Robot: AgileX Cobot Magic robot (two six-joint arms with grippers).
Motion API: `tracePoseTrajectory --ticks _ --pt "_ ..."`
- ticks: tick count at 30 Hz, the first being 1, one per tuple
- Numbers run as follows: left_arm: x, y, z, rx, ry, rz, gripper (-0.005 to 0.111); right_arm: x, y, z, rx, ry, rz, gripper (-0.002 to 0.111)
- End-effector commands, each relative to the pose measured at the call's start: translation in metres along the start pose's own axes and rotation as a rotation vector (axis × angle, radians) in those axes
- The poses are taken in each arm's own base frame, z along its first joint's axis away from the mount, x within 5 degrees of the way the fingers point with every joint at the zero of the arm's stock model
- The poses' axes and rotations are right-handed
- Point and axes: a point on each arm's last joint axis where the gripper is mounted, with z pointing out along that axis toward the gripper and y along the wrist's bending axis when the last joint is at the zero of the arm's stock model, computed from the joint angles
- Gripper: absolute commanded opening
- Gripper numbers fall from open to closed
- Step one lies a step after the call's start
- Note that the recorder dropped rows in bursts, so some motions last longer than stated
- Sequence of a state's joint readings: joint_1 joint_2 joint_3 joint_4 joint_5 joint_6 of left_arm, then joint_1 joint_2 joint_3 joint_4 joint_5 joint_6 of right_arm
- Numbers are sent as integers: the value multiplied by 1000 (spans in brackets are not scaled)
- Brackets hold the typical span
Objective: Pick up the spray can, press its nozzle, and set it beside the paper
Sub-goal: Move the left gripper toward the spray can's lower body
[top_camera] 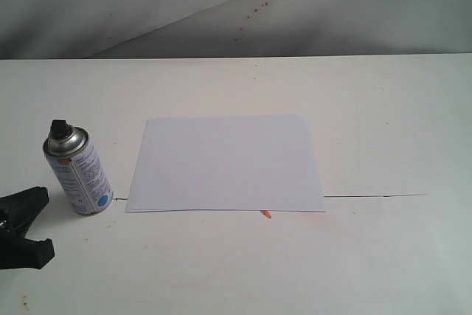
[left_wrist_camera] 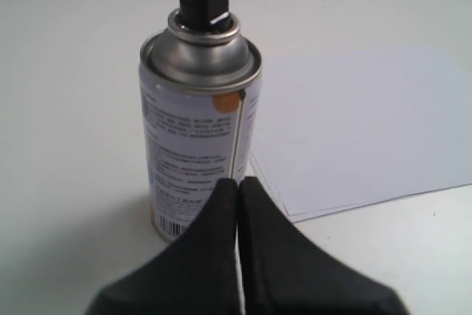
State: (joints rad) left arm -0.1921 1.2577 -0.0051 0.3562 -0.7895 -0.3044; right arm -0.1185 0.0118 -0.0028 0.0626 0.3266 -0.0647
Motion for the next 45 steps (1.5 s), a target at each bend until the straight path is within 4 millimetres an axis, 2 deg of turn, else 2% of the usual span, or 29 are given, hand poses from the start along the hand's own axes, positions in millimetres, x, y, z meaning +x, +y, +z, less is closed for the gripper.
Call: tracePoseTrajectory --ticks 1,7,11,13,14,15,16,18,26,30,36,45 --pt "7 4 -1 -40 62 -25 0 1 0 0 7 -3 -14 0" --pt "7 4 -1 -45 68 -35 5 1 0 0 7 -3 -14 0" --pt "9 5 -1 -58 81 -42 21 1 0 0 7 -3 -14 0" --pt "8 6 -1 -70 78 -55 31 1 0 0 7 -3 -14 0" --pt "8 7 -1 -82 74 -69 47 1 0 0 7 -3 -14 0" --pt "8 8 -1 -89 72 -77 55 1 0 0 7 -3 -14 0" --pt "7 9 -1 -101 63 -91 70 1 0 0 7 -3 -14 0" --pt "6 9 -1 -97 44 -94 81 1 0 0 7 -3 -14 0" --pt "4 8 -1 -93 28 -86 81 1 0 0 7 -3 -14 0" --pt "1 7 3 -67 -25 69 81 1 0 0 7 -3 -14 0" --pt "17 10 13 -61 90 145 81 1 0 0 7 -3 -14 0" --pt "18 14 24 -57 34 208 81 1 0 0 7 -3 -14 0"
